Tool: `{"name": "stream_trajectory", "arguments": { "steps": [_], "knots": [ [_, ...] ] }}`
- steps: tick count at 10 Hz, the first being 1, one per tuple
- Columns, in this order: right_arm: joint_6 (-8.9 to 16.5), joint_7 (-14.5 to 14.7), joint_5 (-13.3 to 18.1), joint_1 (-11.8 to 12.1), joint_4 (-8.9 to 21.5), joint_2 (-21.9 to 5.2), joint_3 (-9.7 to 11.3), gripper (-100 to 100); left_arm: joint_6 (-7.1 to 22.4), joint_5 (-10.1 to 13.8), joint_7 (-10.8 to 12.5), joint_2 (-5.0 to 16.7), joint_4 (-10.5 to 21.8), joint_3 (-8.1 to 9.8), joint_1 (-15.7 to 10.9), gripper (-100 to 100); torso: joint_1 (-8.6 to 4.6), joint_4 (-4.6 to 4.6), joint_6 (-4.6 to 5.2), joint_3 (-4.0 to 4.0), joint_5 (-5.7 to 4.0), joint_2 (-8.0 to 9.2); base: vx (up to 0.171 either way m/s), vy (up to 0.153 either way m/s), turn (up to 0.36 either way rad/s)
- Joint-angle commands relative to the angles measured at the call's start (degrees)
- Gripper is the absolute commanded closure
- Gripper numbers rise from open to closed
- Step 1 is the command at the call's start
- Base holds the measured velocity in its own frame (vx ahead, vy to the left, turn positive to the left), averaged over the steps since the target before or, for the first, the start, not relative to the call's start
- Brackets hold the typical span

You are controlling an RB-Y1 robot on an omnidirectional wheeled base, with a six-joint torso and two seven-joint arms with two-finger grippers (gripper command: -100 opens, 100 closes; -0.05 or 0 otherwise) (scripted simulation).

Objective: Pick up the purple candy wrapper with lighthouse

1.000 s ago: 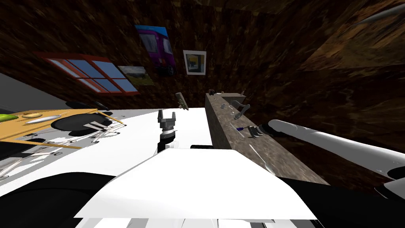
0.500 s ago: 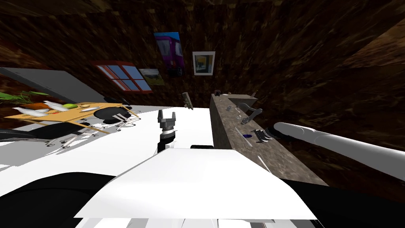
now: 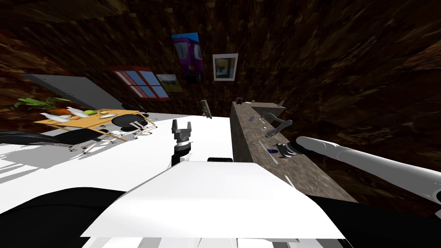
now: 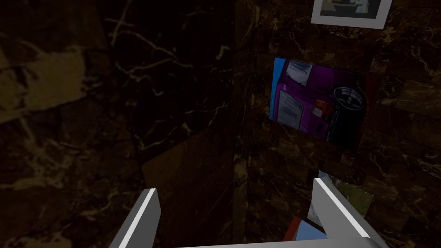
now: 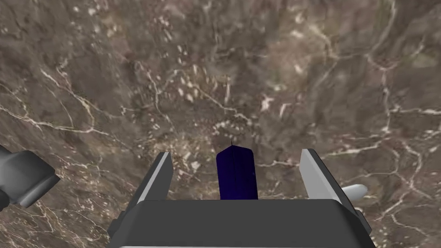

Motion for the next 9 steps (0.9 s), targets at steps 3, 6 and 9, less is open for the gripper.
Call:
{"name": "stream_trajectory", "arguments": {
  "steps": [3,6,9],
  "knots": [
    [0.23,0.05,0.01,0.05,0.03,0.06,0.01,100,0.00,0.00,0.00,0.00,0.00,0.00,0.00,0,0.05,-0.01,0.00,-0.02,0.02,-0.05,-0.003,-0.001,0.002],
    [0.29,0.07,0.01,0.02,0.02,0.05,-0.02,100,0.00,0.00,0.00,0.00,0.00,0.00,0.00,0,0.03,-0.05,-0.01,-0.08,0.00,-0.12,0.000,0.000,0.000],
    [-2.01,-0.46,-0.45,-0.80,-0.84,-1.63,-0.31,100,0.00,0.00,0.00,0.00,0.00,0.00,0.01,0,0.09,-0.05,0.01,-0.10,0.07,-0.16,0.011,0.005,-0.025]
  ]
}}
